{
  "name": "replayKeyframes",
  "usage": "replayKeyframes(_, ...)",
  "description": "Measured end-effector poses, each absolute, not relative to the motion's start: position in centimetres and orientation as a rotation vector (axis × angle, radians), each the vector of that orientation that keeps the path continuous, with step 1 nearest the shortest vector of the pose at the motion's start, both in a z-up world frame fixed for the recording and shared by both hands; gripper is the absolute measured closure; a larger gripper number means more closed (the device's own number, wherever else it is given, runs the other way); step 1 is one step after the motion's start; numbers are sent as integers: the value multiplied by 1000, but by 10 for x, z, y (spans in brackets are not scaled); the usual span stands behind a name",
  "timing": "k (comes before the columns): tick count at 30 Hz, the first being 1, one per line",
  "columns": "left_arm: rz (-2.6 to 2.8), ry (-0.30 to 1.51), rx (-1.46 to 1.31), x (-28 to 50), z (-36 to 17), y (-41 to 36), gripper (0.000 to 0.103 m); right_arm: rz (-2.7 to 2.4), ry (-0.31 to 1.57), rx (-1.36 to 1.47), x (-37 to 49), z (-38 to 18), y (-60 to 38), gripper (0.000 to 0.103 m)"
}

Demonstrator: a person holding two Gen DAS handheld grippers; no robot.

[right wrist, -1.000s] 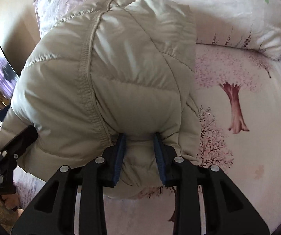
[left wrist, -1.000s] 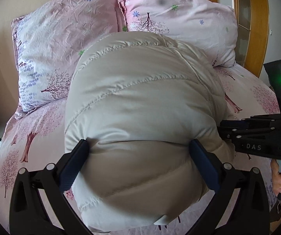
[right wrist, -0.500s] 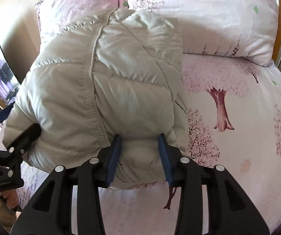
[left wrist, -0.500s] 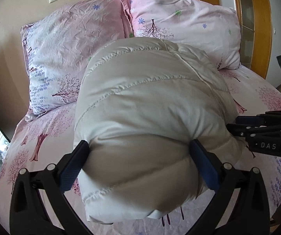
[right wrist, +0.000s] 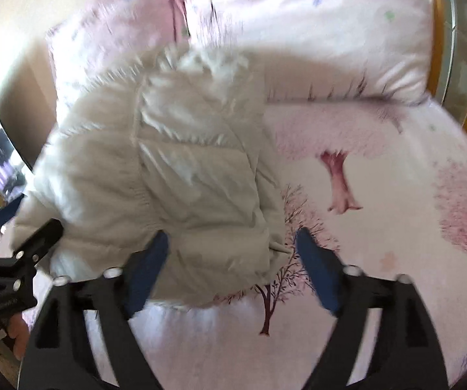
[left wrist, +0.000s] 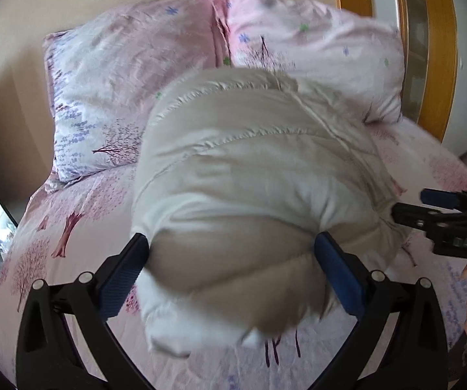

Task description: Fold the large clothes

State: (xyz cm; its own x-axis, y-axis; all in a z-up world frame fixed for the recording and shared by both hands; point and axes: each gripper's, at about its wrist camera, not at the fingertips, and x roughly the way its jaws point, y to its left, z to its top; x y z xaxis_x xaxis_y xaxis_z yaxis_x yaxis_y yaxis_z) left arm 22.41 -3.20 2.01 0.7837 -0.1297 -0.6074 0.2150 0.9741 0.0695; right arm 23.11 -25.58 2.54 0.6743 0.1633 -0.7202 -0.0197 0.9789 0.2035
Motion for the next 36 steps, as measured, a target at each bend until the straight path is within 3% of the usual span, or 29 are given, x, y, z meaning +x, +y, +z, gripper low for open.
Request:
replayKeyframes(2,-192,638,113,212,23,-23,2,60,773,181,213,37,-258,1)
replayKeyframes(14,-62,723,107,136,16,9,2,56,791,103,151,49,-227,1)
replayKeyframes(23,-19,914,93,126,-2,10,2,43,884,85,132,37,-207,1)
replayKeyframes(36,-9,948,64,122,4,14,2,-4,959,-47,130,31,-188,1)
